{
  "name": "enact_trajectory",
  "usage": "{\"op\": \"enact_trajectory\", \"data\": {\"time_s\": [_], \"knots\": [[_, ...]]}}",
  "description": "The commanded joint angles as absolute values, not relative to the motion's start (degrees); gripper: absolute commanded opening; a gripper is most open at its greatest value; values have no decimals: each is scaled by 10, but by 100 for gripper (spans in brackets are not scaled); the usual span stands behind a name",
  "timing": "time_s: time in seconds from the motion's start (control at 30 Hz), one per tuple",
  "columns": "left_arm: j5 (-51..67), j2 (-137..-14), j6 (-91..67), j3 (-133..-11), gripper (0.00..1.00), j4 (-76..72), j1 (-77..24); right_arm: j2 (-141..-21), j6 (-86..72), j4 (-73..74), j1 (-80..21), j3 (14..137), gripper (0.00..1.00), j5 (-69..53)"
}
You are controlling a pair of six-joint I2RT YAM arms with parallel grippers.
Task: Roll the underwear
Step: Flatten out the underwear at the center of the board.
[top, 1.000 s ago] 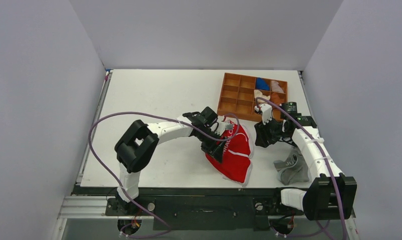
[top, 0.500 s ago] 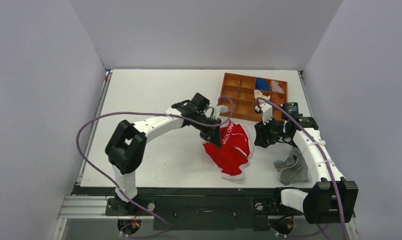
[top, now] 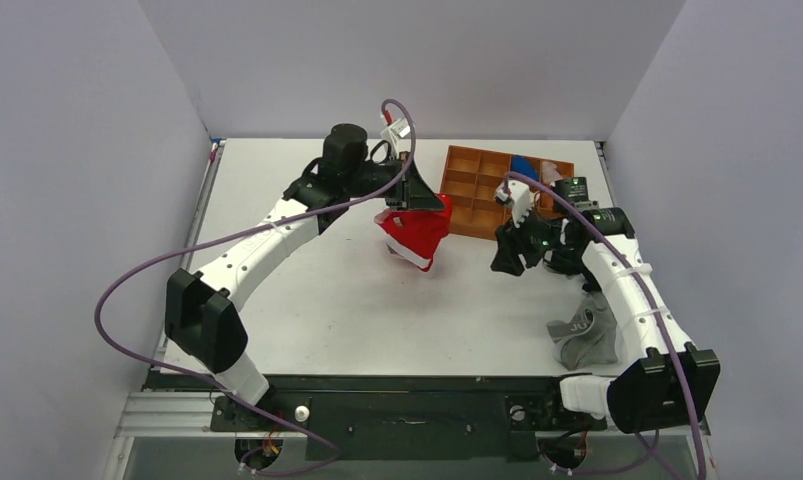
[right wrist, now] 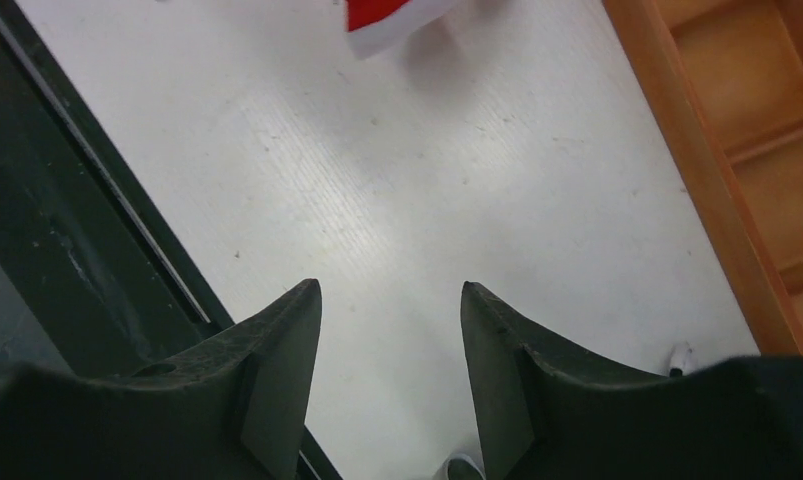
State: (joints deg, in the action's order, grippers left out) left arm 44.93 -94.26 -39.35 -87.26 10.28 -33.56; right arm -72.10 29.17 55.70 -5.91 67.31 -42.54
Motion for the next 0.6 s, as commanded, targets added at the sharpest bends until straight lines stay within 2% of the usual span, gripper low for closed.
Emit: {"op": "enact_trajectory", "data": {"time_s": [0.0, 0.17, 0.3, 0.57], "knots": [[399, -933, -435, -892, 0, 91, -335, -739, 292, 565, -111, 719, 50, -475], [356, -947, -455, -906, 0, 100, -335, -759, 207, 483, -131, 729, 55, -534], [352, -968, -480, -928, 0, 94, -335, -762, 124, 365, -140, 707, 56, -519], [376, -978, -496, -911, 0, 79, -335, -755, 162, 357, -131, 708, 56, -459]]}}
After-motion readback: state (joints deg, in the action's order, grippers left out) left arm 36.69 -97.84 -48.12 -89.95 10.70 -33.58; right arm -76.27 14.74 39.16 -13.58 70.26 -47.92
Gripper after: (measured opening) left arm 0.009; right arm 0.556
